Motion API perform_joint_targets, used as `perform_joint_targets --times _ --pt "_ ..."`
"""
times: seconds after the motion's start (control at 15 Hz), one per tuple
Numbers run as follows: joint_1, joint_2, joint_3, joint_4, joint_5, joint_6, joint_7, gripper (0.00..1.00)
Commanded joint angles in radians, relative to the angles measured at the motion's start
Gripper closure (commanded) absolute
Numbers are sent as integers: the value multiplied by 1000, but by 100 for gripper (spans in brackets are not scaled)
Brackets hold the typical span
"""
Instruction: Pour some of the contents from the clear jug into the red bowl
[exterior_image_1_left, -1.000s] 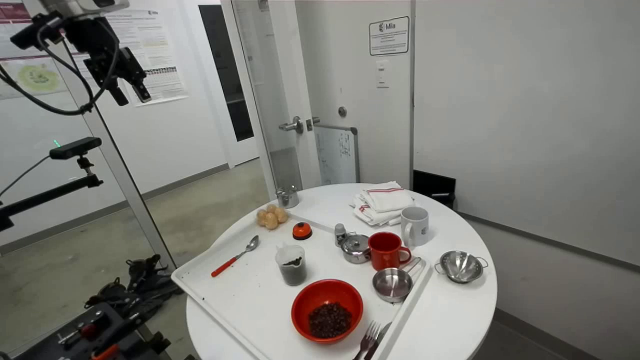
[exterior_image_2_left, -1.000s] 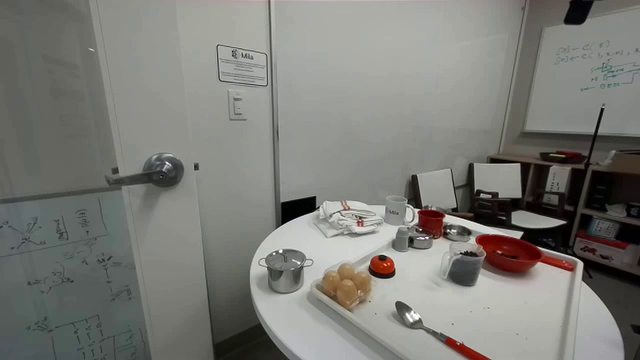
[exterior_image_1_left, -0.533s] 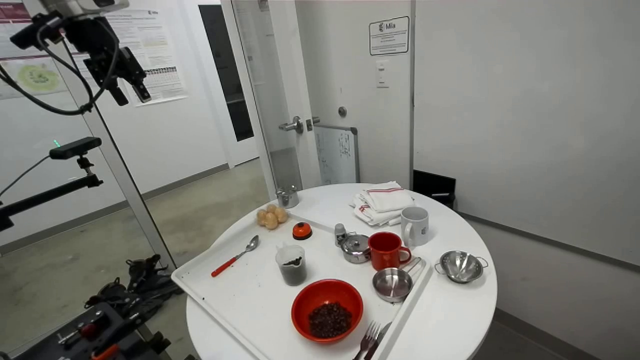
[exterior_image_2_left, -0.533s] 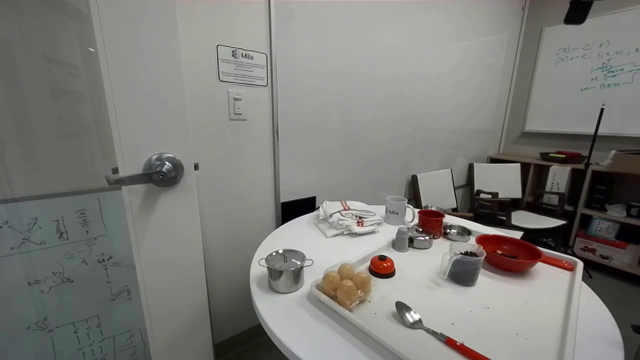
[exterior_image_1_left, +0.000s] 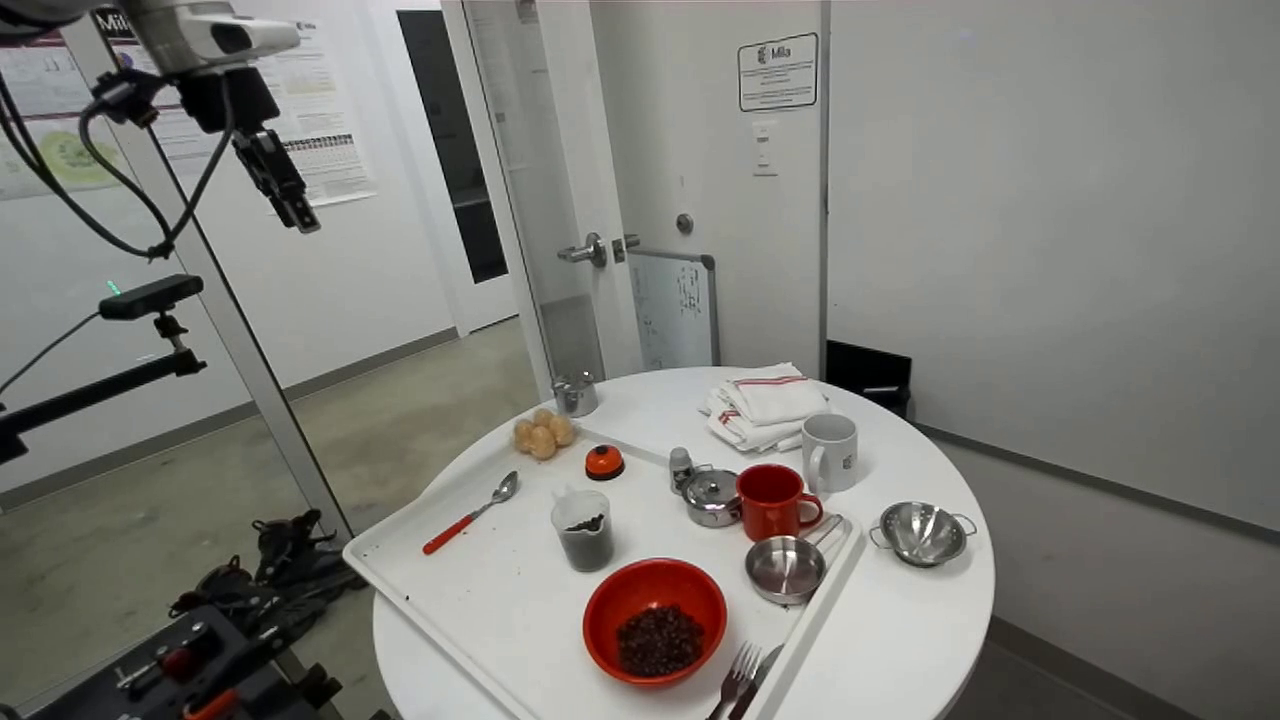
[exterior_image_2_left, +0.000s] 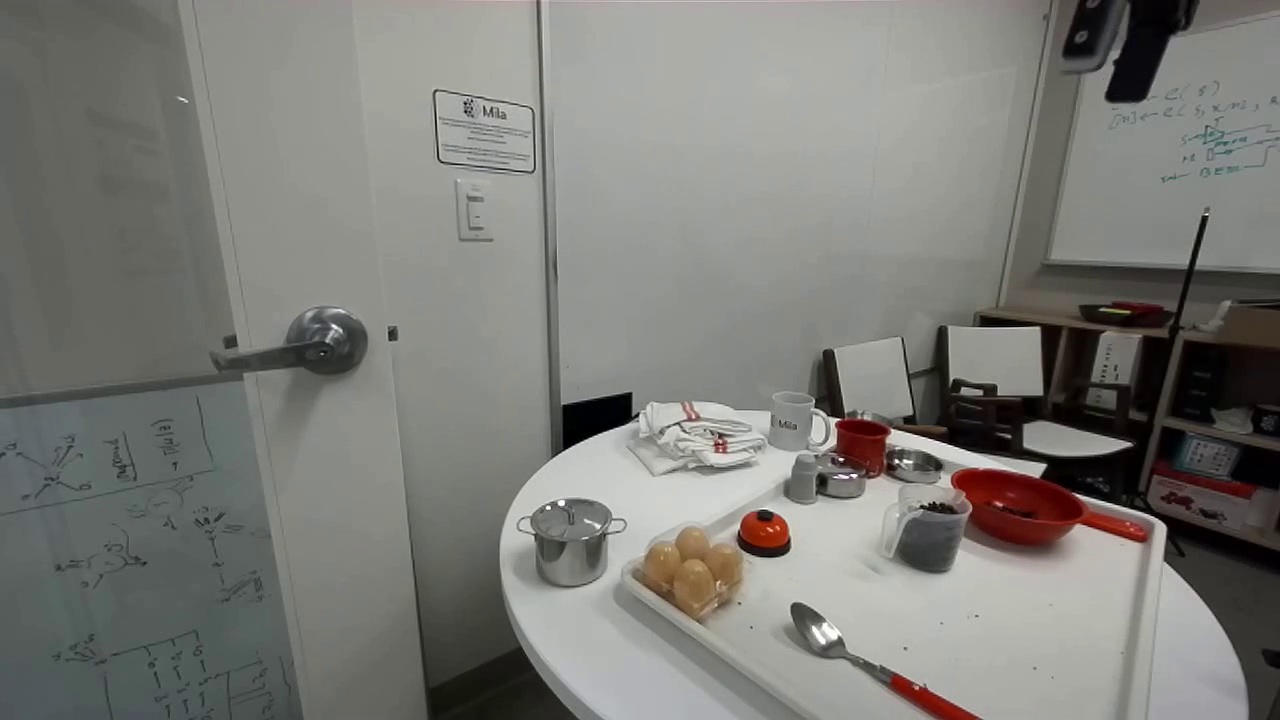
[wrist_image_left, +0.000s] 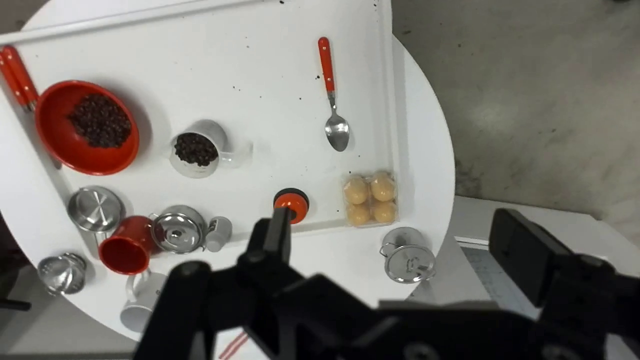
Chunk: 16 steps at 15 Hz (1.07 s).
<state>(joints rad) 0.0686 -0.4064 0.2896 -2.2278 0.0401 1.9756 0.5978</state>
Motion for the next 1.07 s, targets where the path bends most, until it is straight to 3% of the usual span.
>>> perform_joint_targets --times 0.0,0.53,0.6,0.87,0.93,1.0 --pt "-37 110 27 25 -35 71 209 0" --pt "-72 243 -60 -126 -133 226 589 0" --pt "-45 234 -72 -94 -111 193 501 0" --pt "-48 255 -88 -121 -118 212 561 0" --pt "-59 277 -72 -83 -155 116 707 0" --pt "-54 291 -67 -72 -167 95 759 0"
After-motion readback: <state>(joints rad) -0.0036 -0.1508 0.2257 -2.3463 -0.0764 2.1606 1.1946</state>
